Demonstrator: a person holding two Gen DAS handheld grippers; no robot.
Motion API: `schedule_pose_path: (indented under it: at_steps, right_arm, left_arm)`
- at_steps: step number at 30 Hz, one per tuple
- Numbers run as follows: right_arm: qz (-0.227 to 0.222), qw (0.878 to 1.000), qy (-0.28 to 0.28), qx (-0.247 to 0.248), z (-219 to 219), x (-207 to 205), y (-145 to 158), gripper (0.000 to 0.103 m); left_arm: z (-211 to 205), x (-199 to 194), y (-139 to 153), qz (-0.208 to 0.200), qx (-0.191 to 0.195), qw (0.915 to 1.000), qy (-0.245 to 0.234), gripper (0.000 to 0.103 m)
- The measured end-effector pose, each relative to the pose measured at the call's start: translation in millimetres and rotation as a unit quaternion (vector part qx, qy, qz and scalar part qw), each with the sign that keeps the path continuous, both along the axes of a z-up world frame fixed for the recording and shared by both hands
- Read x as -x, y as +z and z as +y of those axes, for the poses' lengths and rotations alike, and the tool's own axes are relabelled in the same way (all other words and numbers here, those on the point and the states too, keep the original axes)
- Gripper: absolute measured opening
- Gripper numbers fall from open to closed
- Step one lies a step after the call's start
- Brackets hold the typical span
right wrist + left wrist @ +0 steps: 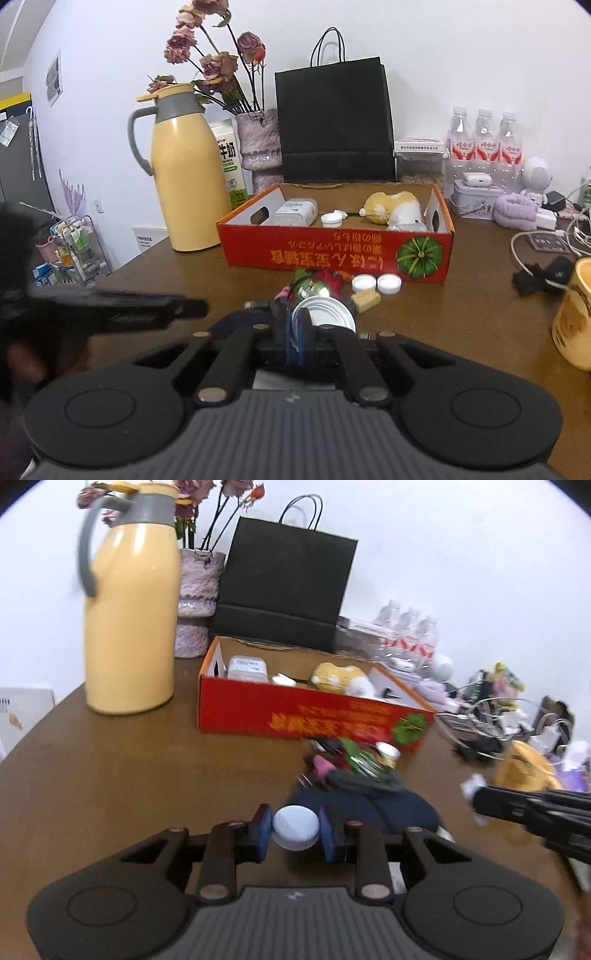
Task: Organize objects
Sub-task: 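Grasp a white cap with the left gripper and drop it into the box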
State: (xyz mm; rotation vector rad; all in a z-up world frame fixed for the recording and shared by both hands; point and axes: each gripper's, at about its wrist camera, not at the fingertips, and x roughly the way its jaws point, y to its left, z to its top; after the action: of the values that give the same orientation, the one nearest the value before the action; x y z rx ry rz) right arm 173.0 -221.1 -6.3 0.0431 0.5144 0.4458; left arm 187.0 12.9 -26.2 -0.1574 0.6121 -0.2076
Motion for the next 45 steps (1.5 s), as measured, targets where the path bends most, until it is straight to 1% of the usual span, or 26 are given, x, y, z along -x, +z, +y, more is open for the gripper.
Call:
schedule_pose_path:
  at_steps: [2,4,7,10,13,14,15,16,19,20,21,22,23,24,25,27,29,31,32,34,37,38,40,43,44,45]
  right_arm:
    - [0.000,1.000,-0.001,0.002,-1,13,0,0.005]
    - [0.002,1.000,0.000,-0.003,-4,23,1,0.005]
    - [-0.001,1.000,-0.004,-0.010,-9,29,4,0.005]
    - [-0.011,1.000,-0.007,-0.012,-11,20,12,0.005]
    - [-0.029,0.999,0.002,-0.013,-10,-10,31,0.005]
    - [-0.035,0.999,0.006,-0.017,-10,-28,39,0.005]
    - [-0.040,0.999,0.004,-0.029,-9,-50,48,0.005]
    - [-0.033,0.999,0.005,-0.040,-8,-70,53,0.005]
    - [0.014,0.998,0.010,-0.066,2,-153,64,0.005]
    - [0.034,0.997,0.006,-0.062,6,-185,62,0.005]
    - [0.053,0.997,0.002,-0.060,10,-213,58,0.005]
    - [0.073,0.995,-0.003,-0.062,14,-239,53,0.005]
    - [0.099,0.993,-0.008,-0.062,20,-270,45,0.005]
    - [0.119,0.991,-0.016,-0.067,23,-291,38,0.006]
    - [0.133,0.988,-0.023,-0.070,26,-306,30,0.007]
    - [0.154,0.984,-0.047,-0.073,31,-336,16,0.014]
    - [0.153,0.983,-0.063,-0.077,32,-350,7,0.020]
    - [0.139,0.985,-0.075,-0.073,30,-348,7,0.032]
    - [0.130,0.986,-0.077,-0.071,27,-344,8,0.043]
    - [0.114,0.988,-0.079,-0.064,21,-334,14,0.044]
    - [0.096,0.990,-0.088,-0.058,11,-313,28,0.046]
    - [0.089,0.990,-0.086,-0.060,8,-303,34,0.048]
    - [0.069,0.992,-0.085,-0.064,2,-272,46,0.053]
    - [0.027,0.995,-0.073,-0.054,-7,-211,59,0.072]
    - [0.015,0.997,-0.067,-0.041,-9,-188,61,0.078]
    - [0.002,0.998,-0.063,-0.030,-10,-162,61,0.080]
  left_arm:
    - [-2,18,7,-0.002,0.003,1.0000,-0.009,0.026]
    - [-7,26,16,-0.015,-0.004,0.9997,-0.021,0.026]
    - [-11,21,31,-0.041,-0.003,0.9987,-0.032,0.026]
    - [-15,-11,48,-0.064,0.002,0.9964,-0.054,0.026]
    - [-16,-70,66,-0.073,0.018,0.9941,-0.078,0.027]
    - [-17,-94,68,-0.070,0.017,0.9942,-0.081,0.027]
    - [-21,-123,70,-0.053,0.014,0.9958,-0.074,0.027]
    - [-23,-150,70,-0.032,0.010,0.9970,-0.070,0.027]
    - [-32,-226,60,0.009,-0.010,0.9975,-0.070,0.027]
    - [-36,-251,54,0.028,-0.019,0.9975,-0.062,0.027]
    - [-39,-270,47,0.044,-0.026,0.9965,-0.066,0.027]
    - [-42,-289,40,0.056,-0.032,0.9955,-0.070,0.027]
    - [-42,-301,35,0.062,-0.037,0.9955,-0.060,0.027]
    - [-41,-313,30,0.062,-0.044,0.9960,-0.046,0.029]
    - [-39,-323,27,0.061,-0.049,0.9964,-0.034,0.040]
    - [-30,-335,22,0.063,-0.051,0.9967,-0.012,0.047]
    - [-16,-336,22,0.067,-0.022,0.9974,-0.011,0.048]
    - [-11,-332,27,0.064,-0.007,0.9978,-0.018,0.056]
    - [-10,-328,30,0.055,-0.007,0.9983,-0.019,0.056]
    - [-9,-314,42,0.036,-0.014,0.9990,-0.021,0.059]
    - [-6,-288,63,0.017,-0.018,0.9997,-0.008,0.062]
    - [-5,-274,71,0.010,-0.016,0.9998,-0.004,0.062]
    - [-2,-239,84,-0.011,-0.002,0.9999,-0.005,0.067]
    - [-2,-174,96,-0.039,0.018,0.9989,-0.020,0.077]
    - [-3,-151,96,-0.045,0.021,0.9985,-0.025,0.077]
    - [-6,-128,96,-0.050,0.024,0.9980,-0.031,0.078]
